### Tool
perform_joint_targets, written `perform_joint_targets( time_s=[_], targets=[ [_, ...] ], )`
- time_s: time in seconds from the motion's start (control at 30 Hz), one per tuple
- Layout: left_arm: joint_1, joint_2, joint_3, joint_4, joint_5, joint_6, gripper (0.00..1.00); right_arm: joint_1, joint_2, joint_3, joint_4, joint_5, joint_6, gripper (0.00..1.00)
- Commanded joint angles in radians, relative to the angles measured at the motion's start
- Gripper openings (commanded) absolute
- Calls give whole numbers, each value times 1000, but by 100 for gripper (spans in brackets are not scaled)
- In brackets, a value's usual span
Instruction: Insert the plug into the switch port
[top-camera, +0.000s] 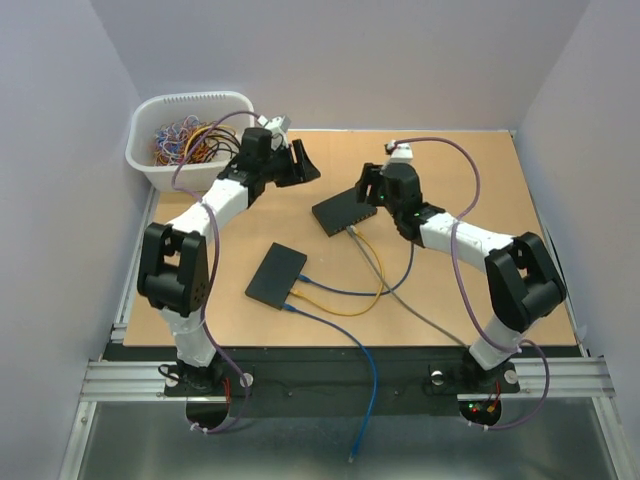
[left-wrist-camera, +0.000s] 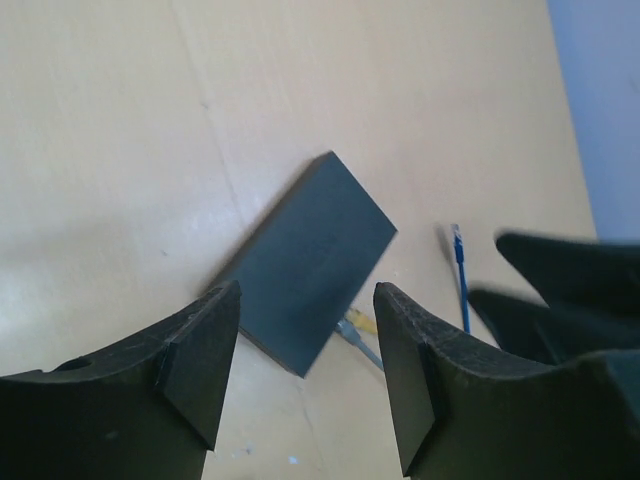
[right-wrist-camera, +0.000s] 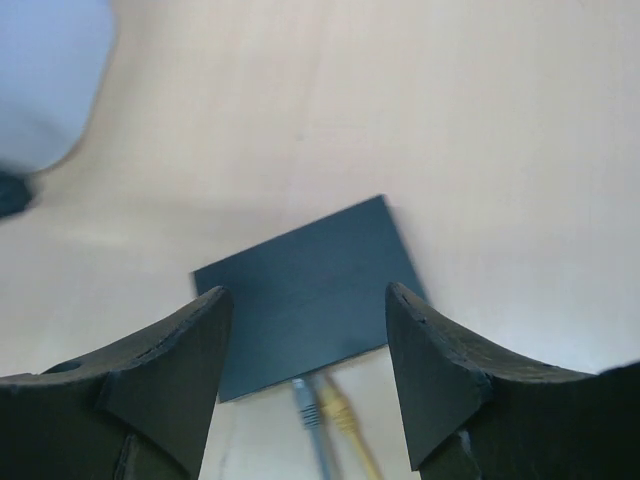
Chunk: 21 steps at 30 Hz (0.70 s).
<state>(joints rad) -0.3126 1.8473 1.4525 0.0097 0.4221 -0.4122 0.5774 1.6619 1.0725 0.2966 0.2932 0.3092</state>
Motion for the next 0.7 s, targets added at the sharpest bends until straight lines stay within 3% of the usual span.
perform_joint_targets(
  time_s=[0.0, 0.17, 0.33, 0.67],
  targets=[
    [-66, -91, -194, 75, -48, -49, 67, -164, 56, 44, -57, -223, 128, 68],
    [-144, -91, -280, 110, -80, -56, 67, -254, 182, 124, -59, -382, 186, 67],
    [-149, -50, -302, 153, -82, -65, 66, -292, 343, 205, -54, -514, 221, 65],
    [-148, 3, -270, 154, -98, -56, 66, -294, 449, 218, 45, -663, 295, 61]
  ],
)
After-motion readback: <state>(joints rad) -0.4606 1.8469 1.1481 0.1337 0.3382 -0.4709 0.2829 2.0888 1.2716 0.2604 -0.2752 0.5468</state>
